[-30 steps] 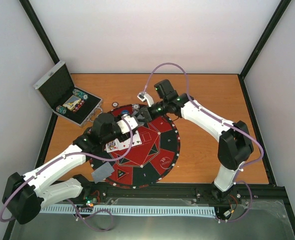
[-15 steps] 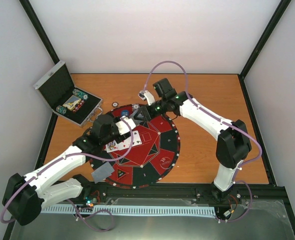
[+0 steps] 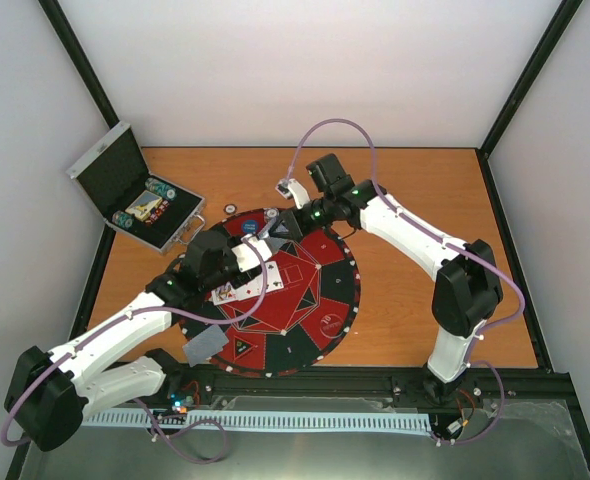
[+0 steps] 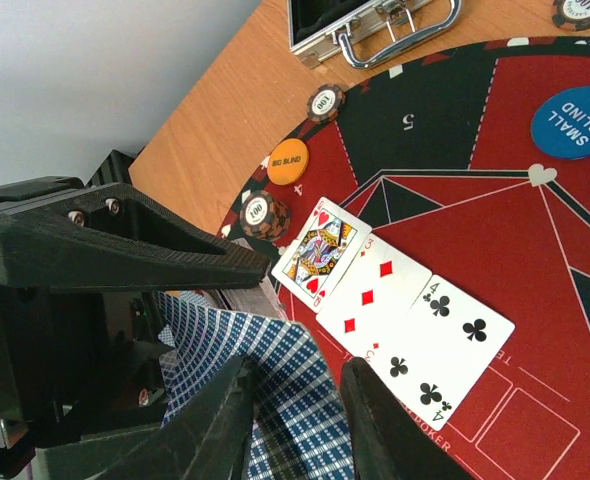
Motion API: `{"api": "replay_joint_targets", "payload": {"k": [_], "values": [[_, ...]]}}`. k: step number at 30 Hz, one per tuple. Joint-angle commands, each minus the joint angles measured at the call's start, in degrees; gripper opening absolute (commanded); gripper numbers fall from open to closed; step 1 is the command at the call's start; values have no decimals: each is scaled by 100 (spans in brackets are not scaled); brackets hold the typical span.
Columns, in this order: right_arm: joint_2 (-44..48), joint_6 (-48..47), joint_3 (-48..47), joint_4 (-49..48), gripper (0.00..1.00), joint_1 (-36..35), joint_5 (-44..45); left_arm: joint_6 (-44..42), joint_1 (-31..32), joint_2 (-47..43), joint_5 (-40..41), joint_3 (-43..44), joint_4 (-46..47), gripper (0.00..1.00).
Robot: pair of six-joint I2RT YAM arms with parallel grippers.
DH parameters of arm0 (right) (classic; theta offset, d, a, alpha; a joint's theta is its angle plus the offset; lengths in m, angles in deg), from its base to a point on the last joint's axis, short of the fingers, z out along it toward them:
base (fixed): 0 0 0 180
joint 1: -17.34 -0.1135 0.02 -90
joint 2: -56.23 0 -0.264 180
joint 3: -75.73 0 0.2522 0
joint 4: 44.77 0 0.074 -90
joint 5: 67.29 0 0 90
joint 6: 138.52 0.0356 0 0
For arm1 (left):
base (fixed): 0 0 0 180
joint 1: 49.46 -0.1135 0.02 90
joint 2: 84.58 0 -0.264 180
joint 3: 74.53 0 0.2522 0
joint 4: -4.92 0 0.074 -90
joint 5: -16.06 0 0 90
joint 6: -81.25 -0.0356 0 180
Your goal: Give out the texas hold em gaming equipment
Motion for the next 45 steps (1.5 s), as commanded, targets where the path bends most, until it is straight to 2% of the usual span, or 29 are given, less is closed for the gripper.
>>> {"api": "replay_joint_targets", "payload": {"k": [1, 4, 13, 22, 33, 45], "values": [[9, -42, -164, -65, 27, 29, -150, -99, -13, -102, -54, 38, 197, 54], [24, -47, -139, -46, 26, 30, -207, -48, -16, -103, -35, 24, 253, 54], [21, -108, -244, 81, 3, 30, -76, 296, -17, -74, -57, 59, 65, 54], [93, -290, -452, 370, 3, 56, 81, 621, -81, -116, -44, -47, -5, 53], [353, -270, -574, 220, 3, 223, -128, 664, -152, -189, -19, -137, -6, 53], [750, -203, -558, 79, 3, 886, -134, 850, -488, -322, 193, -461, 122, 53]]}}
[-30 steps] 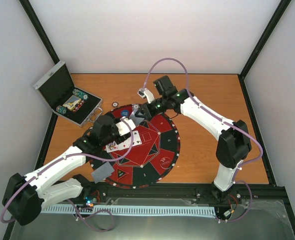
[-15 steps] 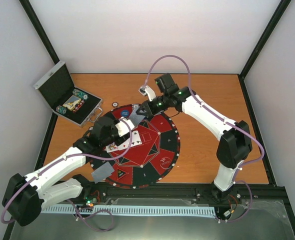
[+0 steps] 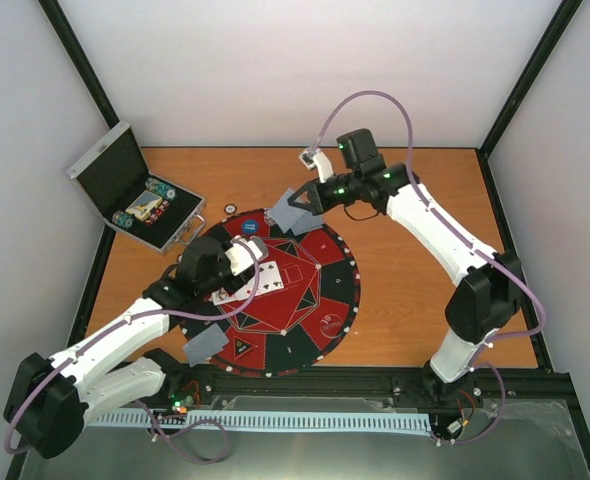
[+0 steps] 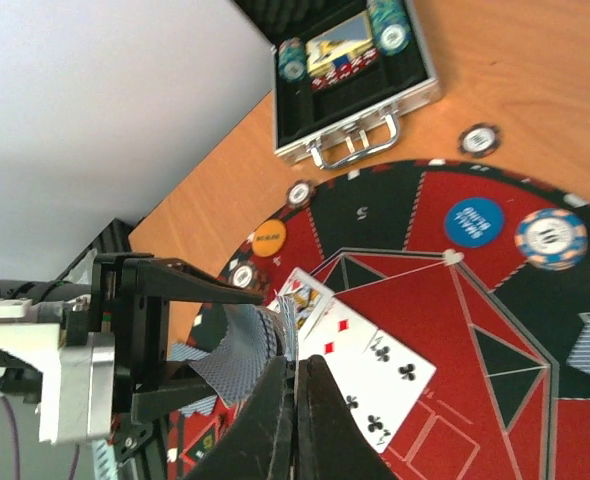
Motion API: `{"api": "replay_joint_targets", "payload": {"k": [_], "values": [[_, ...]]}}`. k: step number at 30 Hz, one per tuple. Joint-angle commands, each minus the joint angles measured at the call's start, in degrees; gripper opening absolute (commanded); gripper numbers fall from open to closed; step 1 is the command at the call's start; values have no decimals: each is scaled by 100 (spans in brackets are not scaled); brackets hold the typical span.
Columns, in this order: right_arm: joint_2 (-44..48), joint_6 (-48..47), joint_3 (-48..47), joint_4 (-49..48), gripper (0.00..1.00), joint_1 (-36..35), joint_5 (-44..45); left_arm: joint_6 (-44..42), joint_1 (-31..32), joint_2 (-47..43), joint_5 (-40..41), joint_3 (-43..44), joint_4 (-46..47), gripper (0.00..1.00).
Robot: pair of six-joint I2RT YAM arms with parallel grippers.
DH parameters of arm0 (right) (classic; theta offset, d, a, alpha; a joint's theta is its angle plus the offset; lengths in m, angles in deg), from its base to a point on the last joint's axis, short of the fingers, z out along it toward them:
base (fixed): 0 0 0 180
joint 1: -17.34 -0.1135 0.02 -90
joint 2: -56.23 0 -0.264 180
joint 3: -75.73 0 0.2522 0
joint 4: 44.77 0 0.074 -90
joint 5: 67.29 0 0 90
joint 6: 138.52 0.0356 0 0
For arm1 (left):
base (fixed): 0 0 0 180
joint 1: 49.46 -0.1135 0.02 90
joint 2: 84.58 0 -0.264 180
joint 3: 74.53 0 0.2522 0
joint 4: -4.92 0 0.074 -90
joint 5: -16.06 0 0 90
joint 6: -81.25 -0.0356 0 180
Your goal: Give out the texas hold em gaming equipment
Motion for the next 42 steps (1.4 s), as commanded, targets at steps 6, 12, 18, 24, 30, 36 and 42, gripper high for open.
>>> {"api": "replay_joint_targets", "payload": {"k": [6, 12, 18, 24, 30, 36, 42], "values": [[342, -929, 46, 239, 3, 428, 529, 445, -648, -334, 142, -230, 264, 53], [-148, -1686, 198, 593, 3, 413, 360, 609, -778, -534, 115, -452, 361, 53], [-520, -2429, 230, 787, 3, 128, 279, 696, -982, -693, 96, -546, 347, 53], [-1006, -2168, -3, 902, 3, -11, 376, 841, -1287, -846, 20, -610, 280, 53], [-1028, -3215, 301, 1070, 8, -331, 500, 763, -1365, -1006, -54, -718, 340, 54], [-1506, -5097, 15, 1636, 6, -589, 845, 779, -1597, -1178, -198, -745, 325, 54], [-2020, -6542, -545, 2511, 3, -928, 1404, 778, -1763, -1263, -272, -758, 308, 54]]}}
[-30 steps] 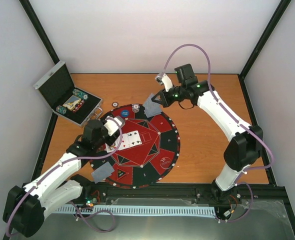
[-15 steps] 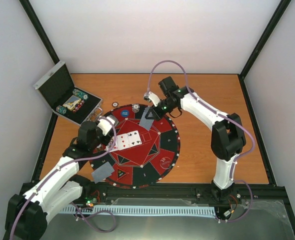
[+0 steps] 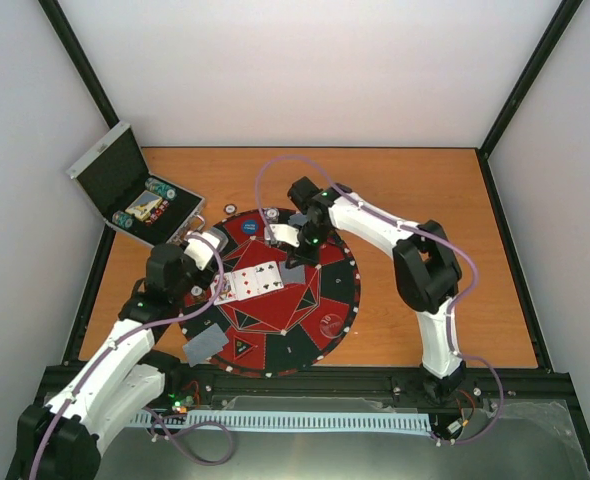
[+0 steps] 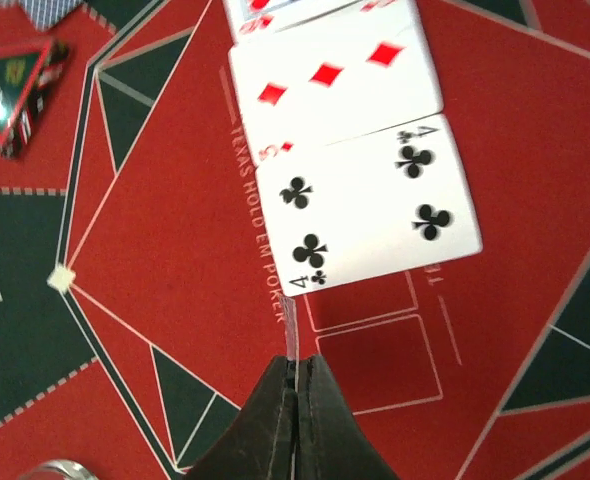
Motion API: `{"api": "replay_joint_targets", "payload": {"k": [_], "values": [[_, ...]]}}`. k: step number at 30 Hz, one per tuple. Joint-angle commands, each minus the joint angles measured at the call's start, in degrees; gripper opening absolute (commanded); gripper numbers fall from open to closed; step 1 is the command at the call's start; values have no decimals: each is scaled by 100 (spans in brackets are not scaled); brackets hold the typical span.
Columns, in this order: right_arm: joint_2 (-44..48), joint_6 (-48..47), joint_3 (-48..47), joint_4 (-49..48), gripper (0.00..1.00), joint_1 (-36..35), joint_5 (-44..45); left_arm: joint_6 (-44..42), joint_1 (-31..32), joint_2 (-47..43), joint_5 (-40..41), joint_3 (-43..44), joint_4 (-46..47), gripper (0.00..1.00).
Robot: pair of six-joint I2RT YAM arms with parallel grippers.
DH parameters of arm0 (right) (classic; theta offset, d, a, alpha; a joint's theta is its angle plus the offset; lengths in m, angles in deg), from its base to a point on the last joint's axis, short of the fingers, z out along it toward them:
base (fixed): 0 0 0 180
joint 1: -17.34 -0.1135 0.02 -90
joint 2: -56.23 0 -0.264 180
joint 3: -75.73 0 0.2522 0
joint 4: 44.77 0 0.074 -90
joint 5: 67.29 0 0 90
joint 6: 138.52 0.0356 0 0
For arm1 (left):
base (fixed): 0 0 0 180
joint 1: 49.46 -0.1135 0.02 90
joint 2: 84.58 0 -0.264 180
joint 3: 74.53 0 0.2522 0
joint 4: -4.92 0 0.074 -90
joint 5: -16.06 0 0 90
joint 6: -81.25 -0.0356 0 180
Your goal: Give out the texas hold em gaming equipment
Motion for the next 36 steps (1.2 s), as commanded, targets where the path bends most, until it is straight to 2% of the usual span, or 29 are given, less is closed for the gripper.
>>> {"api": "replay_joint_targets", "payload": {"k": [1, 10, 16, 36], "values": [[-288, -1356, -444, 760, 3, -221, 468, 100, -85, -84, -182, 9, 133, 54], [-1301, -1814, -1175, 1194, 3, -415, 1377, 80, -89, -54, -174, 37, 71, 54], [-1334, -2014, -1095, 718, 3, -440, 1336, 82, -85, -10, -189, 27, 94, 54], [-1612, -1513, -1150, -108, 3, -238, 1070, 91, -83, 0, -198, 31, 97, 53]]}}
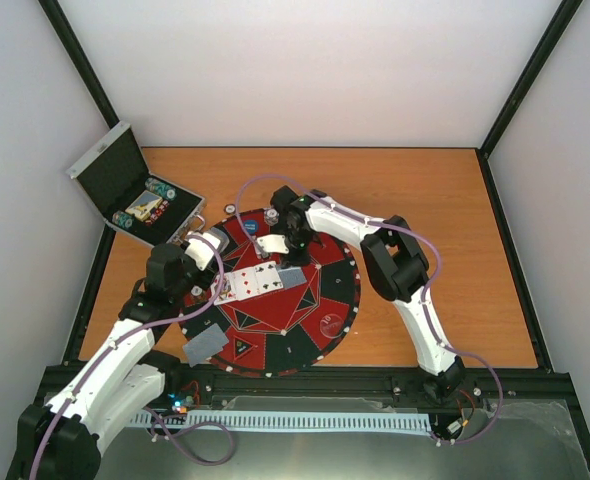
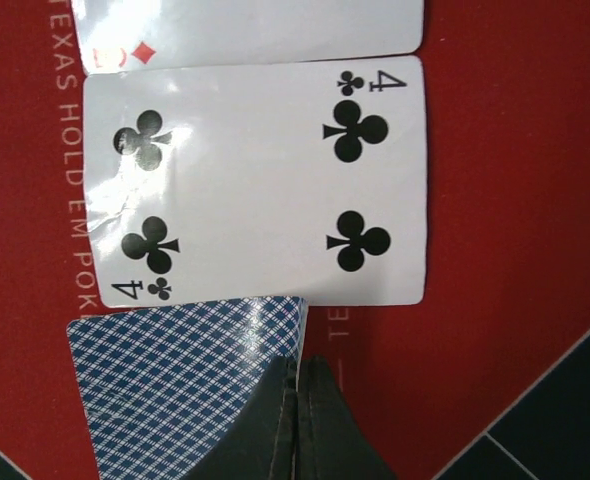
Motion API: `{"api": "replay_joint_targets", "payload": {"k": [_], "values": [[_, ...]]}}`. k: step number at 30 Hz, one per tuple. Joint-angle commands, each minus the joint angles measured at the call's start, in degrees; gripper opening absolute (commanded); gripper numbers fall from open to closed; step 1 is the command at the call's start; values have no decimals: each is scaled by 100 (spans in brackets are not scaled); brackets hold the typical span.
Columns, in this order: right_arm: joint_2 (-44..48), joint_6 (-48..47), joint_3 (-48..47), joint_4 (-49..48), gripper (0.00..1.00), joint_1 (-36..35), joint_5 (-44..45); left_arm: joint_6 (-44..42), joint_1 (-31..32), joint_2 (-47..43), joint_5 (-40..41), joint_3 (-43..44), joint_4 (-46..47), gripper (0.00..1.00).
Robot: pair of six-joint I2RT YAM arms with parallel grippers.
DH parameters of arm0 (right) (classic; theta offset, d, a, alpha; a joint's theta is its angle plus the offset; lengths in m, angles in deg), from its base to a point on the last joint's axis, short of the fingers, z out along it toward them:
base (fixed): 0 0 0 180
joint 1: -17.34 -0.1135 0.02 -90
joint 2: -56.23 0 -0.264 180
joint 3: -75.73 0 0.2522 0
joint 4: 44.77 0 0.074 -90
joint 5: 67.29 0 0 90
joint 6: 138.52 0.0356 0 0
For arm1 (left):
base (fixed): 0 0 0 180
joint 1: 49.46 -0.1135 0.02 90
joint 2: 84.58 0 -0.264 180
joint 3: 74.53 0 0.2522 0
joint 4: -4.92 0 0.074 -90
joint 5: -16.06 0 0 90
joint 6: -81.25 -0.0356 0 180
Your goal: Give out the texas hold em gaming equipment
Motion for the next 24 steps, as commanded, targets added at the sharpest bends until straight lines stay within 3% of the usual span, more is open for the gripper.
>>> {"api": "replay_joint_targets", "payload": {"k": [1, 13, 19, 24], "values": [[-96, 104, -56, -230, 3, 70, -21, 91, -54, 0, -84, 27, 105, 54], [-82, 269, 43, -210, 3, 104, -24, 91, -55, 18, -93, 32, 92, 54], [-19, 301, 87, -172, 24, 104, -58, 90, -52, 17, -102, 27, 100, 54], [15, 392, 154, -325, 29, 104, 16, 95, -54, 11, -119, 38, 88, 54]]}}
